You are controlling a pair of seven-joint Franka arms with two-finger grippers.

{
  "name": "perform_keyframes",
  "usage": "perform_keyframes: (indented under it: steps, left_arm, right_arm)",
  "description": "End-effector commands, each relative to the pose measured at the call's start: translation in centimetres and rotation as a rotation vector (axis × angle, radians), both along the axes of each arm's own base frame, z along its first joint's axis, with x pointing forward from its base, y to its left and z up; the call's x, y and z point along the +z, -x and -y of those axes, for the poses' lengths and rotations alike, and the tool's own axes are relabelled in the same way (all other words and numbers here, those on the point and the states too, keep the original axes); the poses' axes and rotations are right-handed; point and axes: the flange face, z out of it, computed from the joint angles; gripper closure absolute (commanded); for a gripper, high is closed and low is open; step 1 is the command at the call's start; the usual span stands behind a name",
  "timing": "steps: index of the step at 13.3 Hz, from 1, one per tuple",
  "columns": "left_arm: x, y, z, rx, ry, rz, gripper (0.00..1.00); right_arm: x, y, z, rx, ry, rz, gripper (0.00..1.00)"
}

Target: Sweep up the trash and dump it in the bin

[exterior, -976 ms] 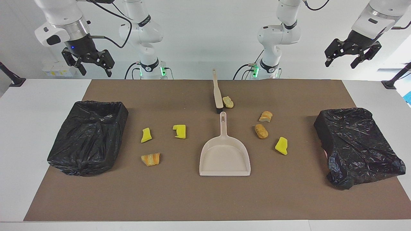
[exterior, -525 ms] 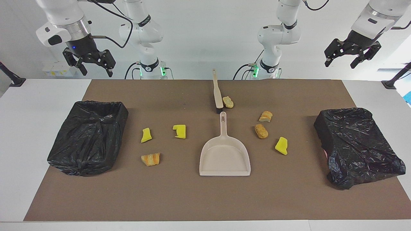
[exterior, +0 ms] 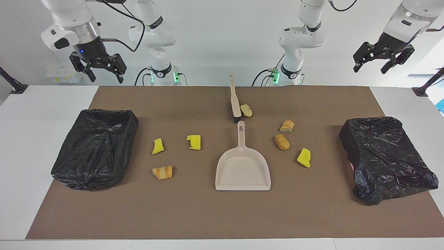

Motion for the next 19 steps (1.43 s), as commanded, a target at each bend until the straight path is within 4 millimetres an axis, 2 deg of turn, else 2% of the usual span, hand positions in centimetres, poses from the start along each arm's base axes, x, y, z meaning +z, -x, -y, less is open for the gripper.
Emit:
perform_keyframes:
  steps: [1, 5, 8, 11, 15, 17, 19]
  left_arm:
    - [-1.5, 3.3, 3.0, -0.056, 0.004, -0.037, 0.00]
    - [-5.0, 9.5, 9.2, -0.136, 0.004, -0.067, 0.00]
    - [-7.5, 12.3, 13.8, -0.112, 0.003, -0.078, 0.00]
    - [-9.8, 14.6, 17.6, -0.064, 0.016, -0.067, 0.00]
    - [-13.1, 16.6, 22.3, -0.025, 0.000, -0.065, 0.00]
    - [-14.6, 17.7, 24.3, -0.004, 0.000, -0.054, 0.00]
    - [-15.2, 18.5, 25.3, 0.036, 0.005, -0.069, 0.00]
  right_arm:
    - [0.1, 0.6, 0.0, -0.017, -0.005, 0.019, 0.00]
    - [0.1, 0.6, 0.0, -0.017, -0.005, 0.019, 0.00]
    - [0.1, 0.6, 0.0, -0.017, -0.005, 0.019, 0.00]
    - [0.1, 0.6, 0.0, -0.017, -0.005, 0.019, 0.00]
    - [0.1, 0.6, 0.0, -0.017, -0.005, 0.019, 0.00]
    - [0.1, 0.5, 0.0, -0.017, -0.004, 0.021, 0.00]
    - [0.1, 0.6, 0.0, -0.019, -0.004, 0.019, 0.00]
